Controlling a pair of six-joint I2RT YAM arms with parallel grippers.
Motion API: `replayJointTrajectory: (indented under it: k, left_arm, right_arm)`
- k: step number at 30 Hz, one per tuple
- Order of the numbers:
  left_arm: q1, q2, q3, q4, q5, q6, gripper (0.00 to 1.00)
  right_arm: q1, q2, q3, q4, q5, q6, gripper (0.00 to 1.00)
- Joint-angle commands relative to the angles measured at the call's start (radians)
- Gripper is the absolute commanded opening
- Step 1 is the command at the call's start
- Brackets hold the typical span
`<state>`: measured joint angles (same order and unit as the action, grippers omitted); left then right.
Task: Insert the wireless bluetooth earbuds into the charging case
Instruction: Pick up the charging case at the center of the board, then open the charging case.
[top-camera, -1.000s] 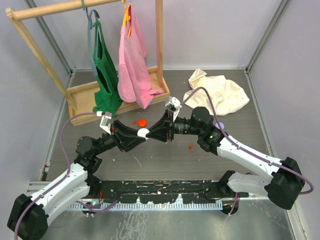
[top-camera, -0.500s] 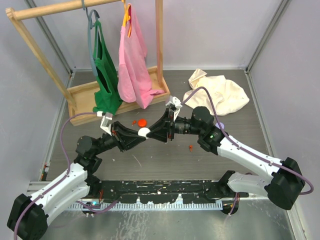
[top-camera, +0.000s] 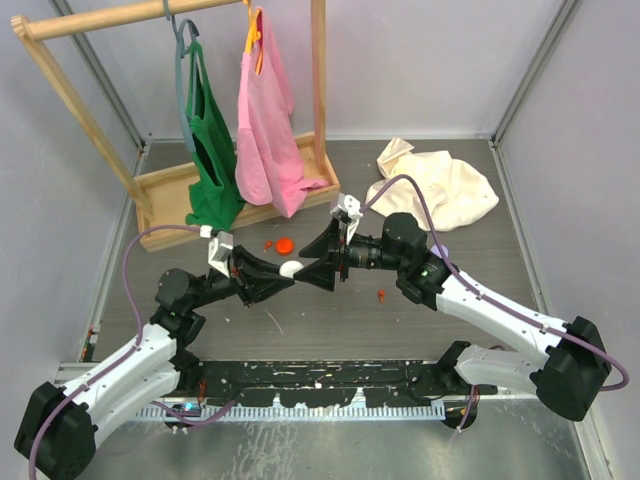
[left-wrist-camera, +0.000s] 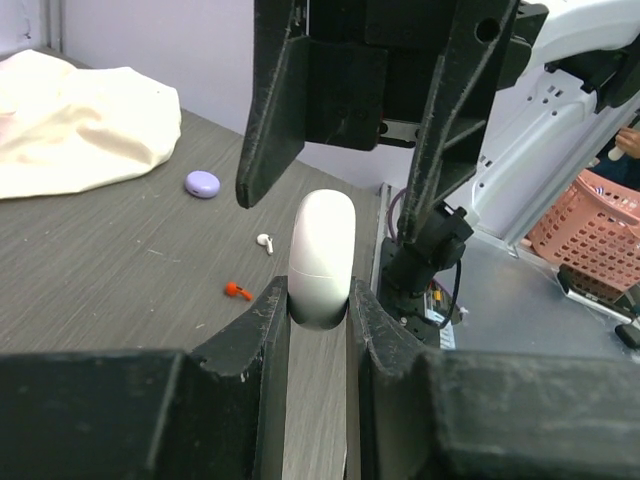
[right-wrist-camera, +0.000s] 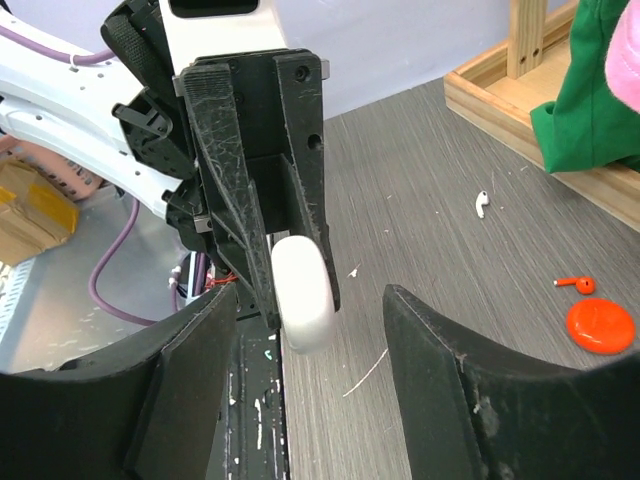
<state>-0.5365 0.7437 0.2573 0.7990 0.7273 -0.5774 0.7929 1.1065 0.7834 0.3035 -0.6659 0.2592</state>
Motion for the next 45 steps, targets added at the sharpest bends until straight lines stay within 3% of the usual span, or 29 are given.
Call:
replayJointTrajectory:
  k: [1, 13, 45]
  left_arm:
    - [-0.011, -0.009, 0.038, 0.049, 0.041, 0.052, 0.0]
    - [-0.019, -0.02, 0.039, 0.044, 0.048, 0.058, 0.0]
    - [-0.053, -0.022, 0.008, 0.027, 0.055, 0.147, 0.0]
  right_arm:
    - [0.002, 0.004, 0.054, 0.016, 0.026, -0.036, 0.66]
    - [0.002, 0.022, 0.06, -0.008, 0.032, -0.066, 0.66]
    - [0.002, -0.024, 0.128, -0.165, 0.225, -0.131, 0.65]
